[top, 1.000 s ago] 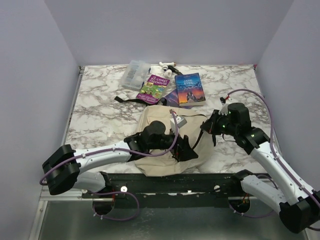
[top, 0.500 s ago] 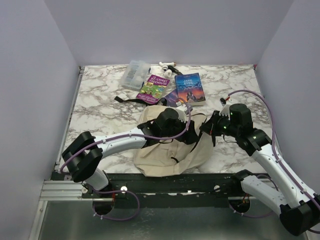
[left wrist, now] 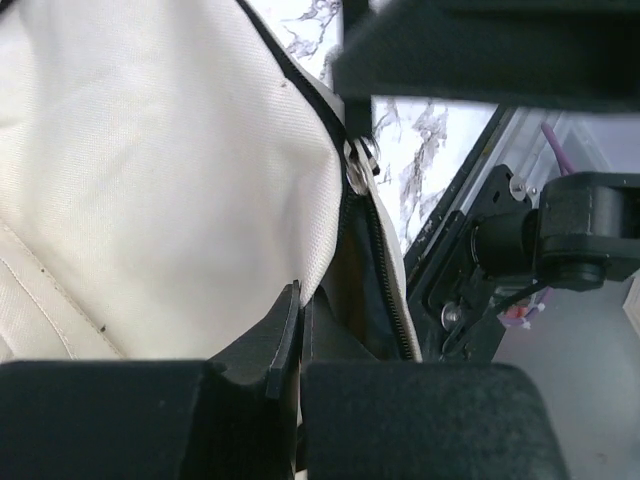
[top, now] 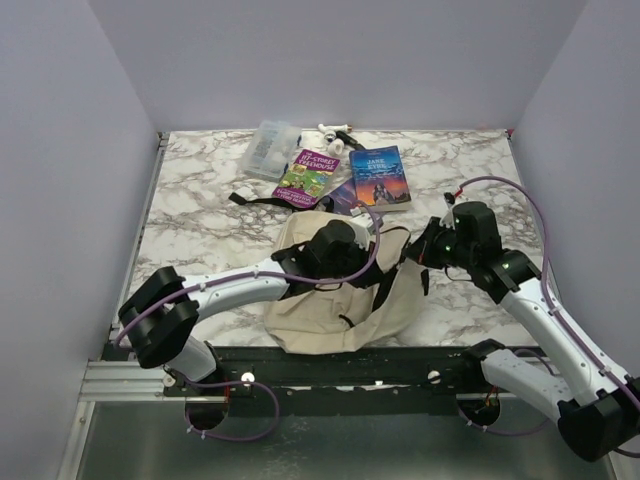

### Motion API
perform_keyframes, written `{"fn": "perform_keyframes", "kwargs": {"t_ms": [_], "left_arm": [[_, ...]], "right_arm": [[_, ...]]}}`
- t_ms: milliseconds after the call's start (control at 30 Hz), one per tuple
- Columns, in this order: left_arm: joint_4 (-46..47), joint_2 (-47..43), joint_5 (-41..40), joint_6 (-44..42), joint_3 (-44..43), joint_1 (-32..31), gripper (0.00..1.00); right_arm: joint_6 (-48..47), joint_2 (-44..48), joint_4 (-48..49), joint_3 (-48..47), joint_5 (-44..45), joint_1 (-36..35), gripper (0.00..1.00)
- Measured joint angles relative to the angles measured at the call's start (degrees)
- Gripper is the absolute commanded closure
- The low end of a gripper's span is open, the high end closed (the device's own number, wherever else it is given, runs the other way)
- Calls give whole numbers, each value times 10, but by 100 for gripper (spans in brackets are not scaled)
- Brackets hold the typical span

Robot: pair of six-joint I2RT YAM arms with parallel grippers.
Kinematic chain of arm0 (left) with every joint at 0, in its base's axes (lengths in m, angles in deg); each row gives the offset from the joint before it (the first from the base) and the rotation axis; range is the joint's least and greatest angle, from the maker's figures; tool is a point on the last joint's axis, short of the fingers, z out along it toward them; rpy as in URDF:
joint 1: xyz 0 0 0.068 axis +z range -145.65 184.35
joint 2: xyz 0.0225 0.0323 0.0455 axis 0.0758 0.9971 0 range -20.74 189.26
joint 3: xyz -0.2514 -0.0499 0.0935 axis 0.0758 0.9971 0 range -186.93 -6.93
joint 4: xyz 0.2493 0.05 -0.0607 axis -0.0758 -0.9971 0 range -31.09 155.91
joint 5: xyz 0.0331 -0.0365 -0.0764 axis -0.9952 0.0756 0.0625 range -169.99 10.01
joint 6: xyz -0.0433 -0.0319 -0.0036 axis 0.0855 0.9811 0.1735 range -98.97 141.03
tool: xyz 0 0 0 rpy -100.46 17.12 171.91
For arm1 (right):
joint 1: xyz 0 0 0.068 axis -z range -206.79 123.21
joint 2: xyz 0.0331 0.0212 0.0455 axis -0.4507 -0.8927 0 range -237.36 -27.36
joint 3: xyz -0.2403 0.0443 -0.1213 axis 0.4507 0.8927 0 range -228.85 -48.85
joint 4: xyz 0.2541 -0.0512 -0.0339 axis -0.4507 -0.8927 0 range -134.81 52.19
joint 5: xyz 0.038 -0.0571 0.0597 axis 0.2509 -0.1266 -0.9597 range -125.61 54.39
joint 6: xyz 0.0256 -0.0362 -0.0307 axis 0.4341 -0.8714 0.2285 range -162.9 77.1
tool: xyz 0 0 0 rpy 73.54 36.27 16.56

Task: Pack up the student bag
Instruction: Unzip the student bag at the center of the board.

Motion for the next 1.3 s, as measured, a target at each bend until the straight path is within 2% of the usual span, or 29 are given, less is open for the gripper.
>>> {"fn": "perform_keyframes", "kwargs": {"t_ms": [267,567,733,933,1033,1133,1167,1233,1267,1300], "left_arm": [[-37,-104,-88,-32,45,-59,100],[-92,-211,-183,-46,79,-102,100],[-107,-269,-199,-60,79,-102,100],[-108,-280,-190,-85,79,-102,100],[-103,-278,-182,-100,79,-99,100],[-100,-273,-166,-102,79,-99,100],[-99,-270,-160,-101,79,-99,92],[-96,-267,-153,-99,79,-99,53],[-93,-265,-149,-96,80,-99,38],[-88,-262,-138,-87,82,-99,29]], "right_arm": [[36,-89,11,-52,16,7,100],[55,-222,114,-59,-36,90,100],[33,-294,177,-73,-97,94,100],[-4,-387,215,-130,-199,82,100],[-22,-431,215,-167,-214,61,100],[-30,-437,219,-165,-214,49,100],[-31,-435,219,-164,-214,49,100],[-32,-431,219,-161,-214,50,100],[-32,-425,219,-157,-214,50,100],[-33,-417,220,-151,-214,51,100]]}}
